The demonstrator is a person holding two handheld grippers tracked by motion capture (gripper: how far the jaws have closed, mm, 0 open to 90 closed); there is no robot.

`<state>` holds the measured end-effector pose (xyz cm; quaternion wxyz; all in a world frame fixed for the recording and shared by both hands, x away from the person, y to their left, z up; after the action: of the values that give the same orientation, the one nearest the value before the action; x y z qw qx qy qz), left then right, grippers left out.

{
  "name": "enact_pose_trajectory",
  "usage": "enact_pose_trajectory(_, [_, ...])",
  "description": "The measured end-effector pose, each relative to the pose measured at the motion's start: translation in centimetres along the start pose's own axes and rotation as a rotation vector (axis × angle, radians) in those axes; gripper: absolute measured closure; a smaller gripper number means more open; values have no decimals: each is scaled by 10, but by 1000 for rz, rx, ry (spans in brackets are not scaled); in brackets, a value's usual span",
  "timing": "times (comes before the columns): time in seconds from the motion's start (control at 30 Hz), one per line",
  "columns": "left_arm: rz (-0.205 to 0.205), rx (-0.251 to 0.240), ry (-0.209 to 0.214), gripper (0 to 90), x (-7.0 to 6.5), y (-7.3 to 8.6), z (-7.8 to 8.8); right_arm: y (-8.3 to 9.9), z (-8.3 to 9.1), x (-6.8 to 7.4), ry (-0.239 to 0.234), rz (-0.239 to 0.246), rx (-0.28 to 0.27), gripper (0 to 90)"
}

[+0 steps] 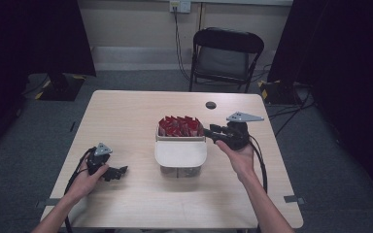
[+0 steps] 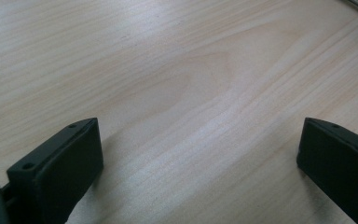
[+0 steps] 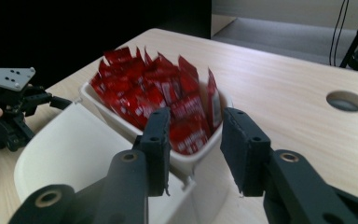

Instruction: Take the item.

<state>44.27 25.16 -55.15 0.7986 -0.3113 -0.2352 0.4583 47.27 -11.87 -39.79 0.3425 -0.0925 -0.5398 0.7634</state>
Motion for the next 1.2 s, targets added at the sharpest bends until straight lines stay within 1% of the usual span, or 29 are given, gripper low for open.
enact_pose_trajectory(0.07, [4,1,-1,0,0,0,0,-3,-3,2,-7,6,-2,626])
enact_pose_trajectory(0.17, [5,0,-1,0,0,0,0,-2,-8,3,-13,4,8,585])
enact_pose_trajectory(0.23, [7,0,-3,0,-1,0,0,0,-13,3,-8,6,23,562])
enact_pose_trajectory(0.33, [10,1,-6,0,-1,0,0,1,-19,1,-3,-7,20,551])
enact_pose_trajectory(0.4, [10,1,-6,0,-1,0,0,3,-22,-1,4,-5,27,531])
enact_pose_trajectory(0.53, [9,1,-6,0,-1,0,0,4,-25,-1,7,-4,26,528])
enact_pose_trajectory(0.63, [12,0,-6,0,-1,0,0,4,-26,1,3,1,26,576])
enact_pose_trajectory(0.7, [13,0,-6,0,-1,0,0,5,-27,1,4,4,38,632])
enact_pose_trajectory(0.73, [12,0,-7,0,-1,1,1,6,-27,1,9,5,48,644])
enact_pose_trajectory(0.77, [12,0,-7,0,-1,1,1,6,-27,1,9,5,48,644])
enact_pose_trajectory(0.8, [13,0,-7,0,-1,1,1,7,-26,0,8,-6,46,660])
enact_pose_trajectory(0.93, [12,0,-6,0,-1,0,1,7,-25,-2,12,-8,46,694])
enact_pose_trajectory(1.03, [12,0,-6,0,-1,0,1,8,-24,-2,-12,-25,45,776])
enact_pose_trajectory(1.1, [13,-1,-6,0,-1,0,0,8,-25,0,-27,-25,44,826])
enact_pose_trajectory(1.2, [12,0,-6,0,-1,0,1,8,-25,1,-38,-26,49,859])
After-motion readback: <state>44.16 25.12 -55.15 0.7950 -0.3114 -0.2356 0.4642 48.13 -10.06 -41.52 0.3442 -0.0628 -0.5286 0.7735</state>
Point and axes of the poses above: each handheld gripper's, and its own axes: z roughly backward along the jaws, y roughly out of its underside, x roughly to its left, the point moved 7 cm from there along -z, roughly forward along the jaws, and after that the axes turned 8 degrees about -y, right-handed, at the moved point
